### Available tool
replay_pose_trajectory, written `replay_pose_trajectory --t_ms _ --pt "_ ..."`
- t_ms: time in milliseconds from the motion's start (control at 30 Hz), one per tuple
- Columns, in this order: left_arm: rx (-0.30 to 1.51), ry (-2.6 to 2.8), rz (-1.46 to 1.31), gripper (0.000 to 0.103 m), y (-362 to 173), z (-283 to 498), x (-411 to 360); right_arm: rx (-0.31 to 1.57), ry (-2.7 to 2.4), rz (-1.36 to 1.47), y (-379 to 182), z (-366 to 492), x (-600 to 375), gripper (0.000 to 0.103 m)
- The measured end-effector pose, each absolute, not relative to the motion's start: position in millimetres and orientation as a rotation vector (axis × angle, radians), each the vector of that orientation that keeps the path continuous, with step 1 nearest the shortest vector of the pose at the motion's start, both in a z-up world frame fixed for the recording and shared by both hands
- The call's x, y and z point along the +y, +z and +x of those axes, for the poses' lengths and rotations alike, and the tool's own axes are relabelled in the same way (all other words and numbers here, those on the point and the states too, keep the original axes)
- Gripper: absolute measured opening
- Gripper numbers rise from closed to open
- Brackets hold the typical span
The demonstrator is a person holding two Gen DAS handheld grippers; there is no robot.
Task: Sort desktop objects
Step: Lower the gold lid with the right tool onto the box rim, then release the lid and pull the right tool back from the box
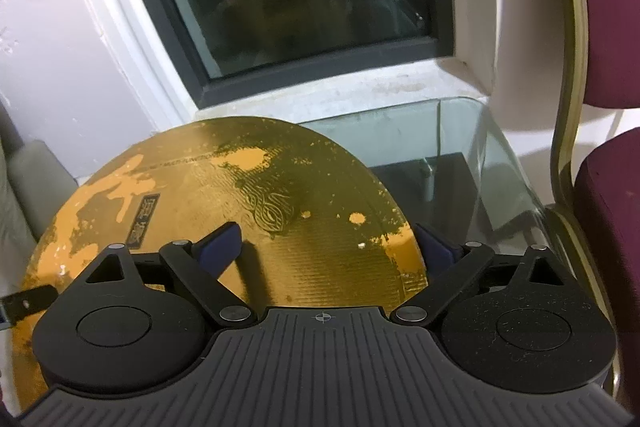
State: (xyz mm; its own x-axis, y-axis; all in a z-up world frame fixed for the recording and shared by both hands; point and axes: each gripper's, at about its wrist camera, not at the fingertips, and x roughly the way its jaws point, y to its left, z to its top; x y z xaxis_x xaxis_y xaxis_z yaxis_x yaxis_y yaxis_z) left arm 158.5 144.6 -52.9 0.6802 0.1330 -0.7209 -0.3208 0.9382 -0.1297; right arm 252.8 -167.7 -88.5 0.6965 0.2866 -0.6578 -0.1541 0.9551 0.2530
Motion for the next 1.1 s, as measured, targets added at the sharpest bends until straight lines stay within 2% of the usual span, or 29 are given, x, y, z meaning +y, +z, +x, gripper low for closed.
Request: replay_pose_trajectory --t_ms 267,500,733,1100 --pt "0.882 0.454 -0.069 0.102 -22 86 135 0.694 0.291 0.168 -26 188 -192 0.102" --pt "0.919 0.378 -0.113 0.102 -19 29 106 0.792 0.368 0.107 -25 96 -196 0.102" --pt "0.901 0.428 -0.148 0.102 -22 39 113 0.860 0.385 0.097 -32 49 -186 0.100" --pt "0.878 0.461 -0.249 0.101 -31 82 149 0.878 0.345 0.098 -23 40 -182 0.099"
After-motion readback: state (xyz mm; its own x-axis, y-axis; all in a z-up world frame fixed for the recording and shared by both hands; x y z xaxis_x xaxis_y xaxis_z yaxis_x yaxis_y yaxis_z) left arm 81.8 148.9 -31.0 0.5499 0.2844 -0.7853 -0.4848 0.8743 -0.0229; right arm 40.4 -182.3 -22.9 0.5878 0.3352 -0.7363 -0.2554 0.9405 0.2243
